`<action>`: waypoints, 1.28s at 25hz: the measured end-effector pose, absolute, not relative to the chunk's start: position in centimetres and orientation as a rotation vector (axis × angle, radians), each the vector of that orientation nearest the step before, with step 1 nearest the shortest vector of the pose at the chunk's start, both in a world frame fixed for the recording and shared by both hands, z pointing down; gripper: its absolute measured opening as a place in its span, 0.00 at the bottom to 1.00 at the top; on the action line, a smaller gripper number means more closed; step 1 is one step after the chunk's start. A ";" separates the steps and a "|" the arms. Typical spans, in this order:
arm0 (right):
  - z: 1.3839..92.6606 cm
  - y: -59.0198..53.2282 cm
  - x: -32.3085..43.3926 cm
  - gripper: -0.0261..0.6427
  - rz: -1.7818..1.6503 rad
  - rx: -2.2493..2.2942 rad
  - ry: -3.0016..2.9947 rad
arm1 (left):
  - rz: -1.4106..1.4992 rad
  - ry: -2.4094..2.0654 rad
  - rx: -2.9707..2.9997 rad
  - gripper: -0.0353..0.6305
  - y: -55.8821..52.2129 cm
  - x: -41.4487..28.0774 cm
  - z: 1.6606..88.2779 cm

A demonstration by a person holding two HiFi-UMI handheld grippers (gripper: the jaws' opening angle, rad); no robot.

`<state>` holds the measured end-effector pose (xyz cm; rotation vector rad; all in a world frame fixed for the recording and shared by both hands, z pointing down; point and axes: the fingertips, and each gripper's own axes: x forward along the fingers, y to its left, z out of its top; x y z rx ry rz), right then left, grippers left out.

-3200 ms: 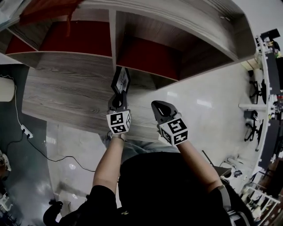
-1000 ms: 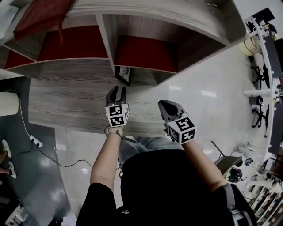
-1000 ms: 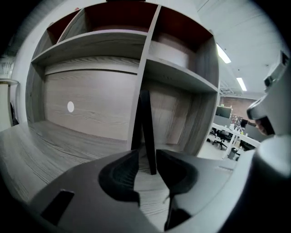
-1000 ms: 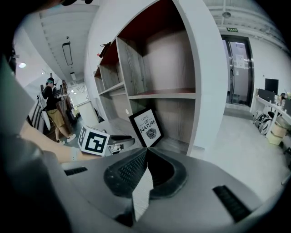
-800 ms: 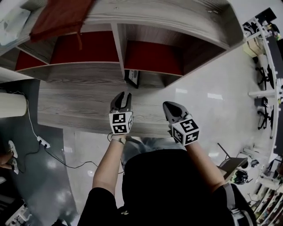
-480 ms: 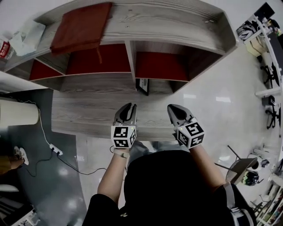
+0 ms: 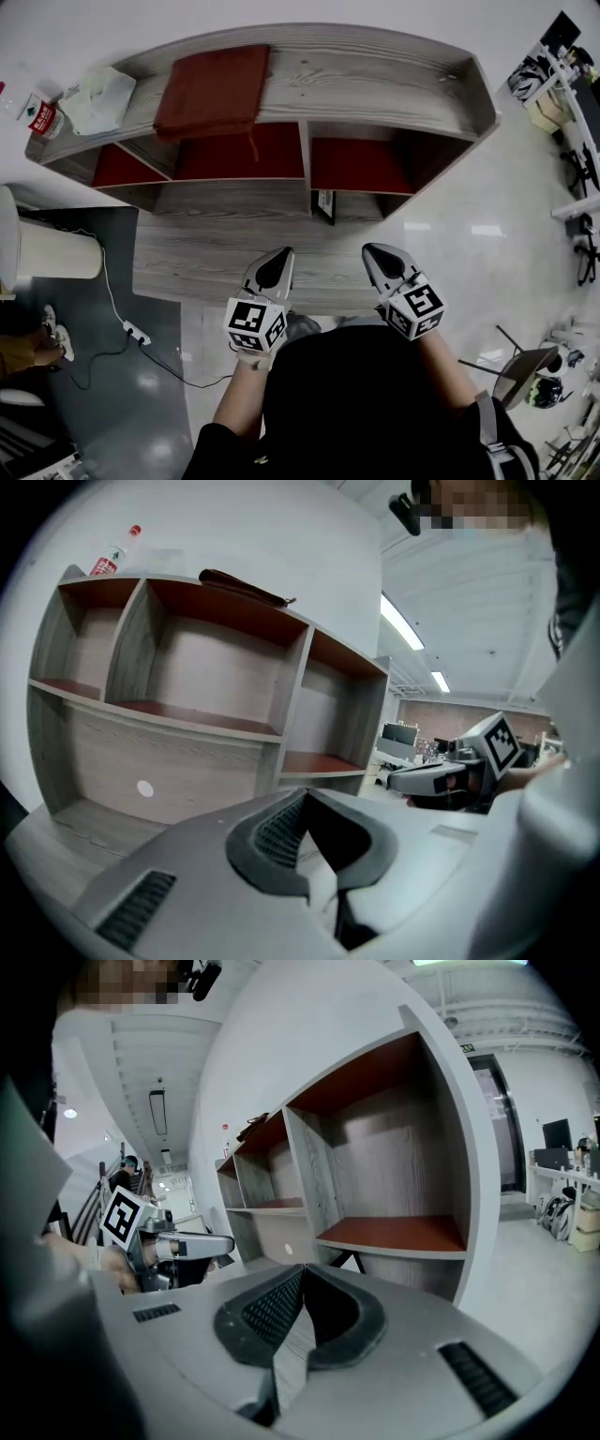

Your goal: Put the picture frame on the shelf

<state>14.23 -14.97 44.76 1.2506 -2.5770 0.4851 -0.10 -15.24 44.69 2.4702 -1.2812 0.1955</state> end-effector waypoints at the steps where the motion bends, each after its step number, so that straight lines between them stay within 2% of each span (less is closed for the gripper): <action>1: 44.3 -14.9 14.0 0.03 0.476 1.247 -2.586 | 0.194 -1.276 2.473 0.07 -15.2 -0.4 44.2; 15: 40.5 -15.0 11.3 0.03 0.425 1.222 -2.666 | 0.168 -1.216 2.537 0.07 -14.6 -1.6 41.1; 32: 41.3 -14.6 11.0 0.03 0.412 1.201 -2.649 | 0.204 -1.180 2.545 0.07 -14.7 -1.4 42.2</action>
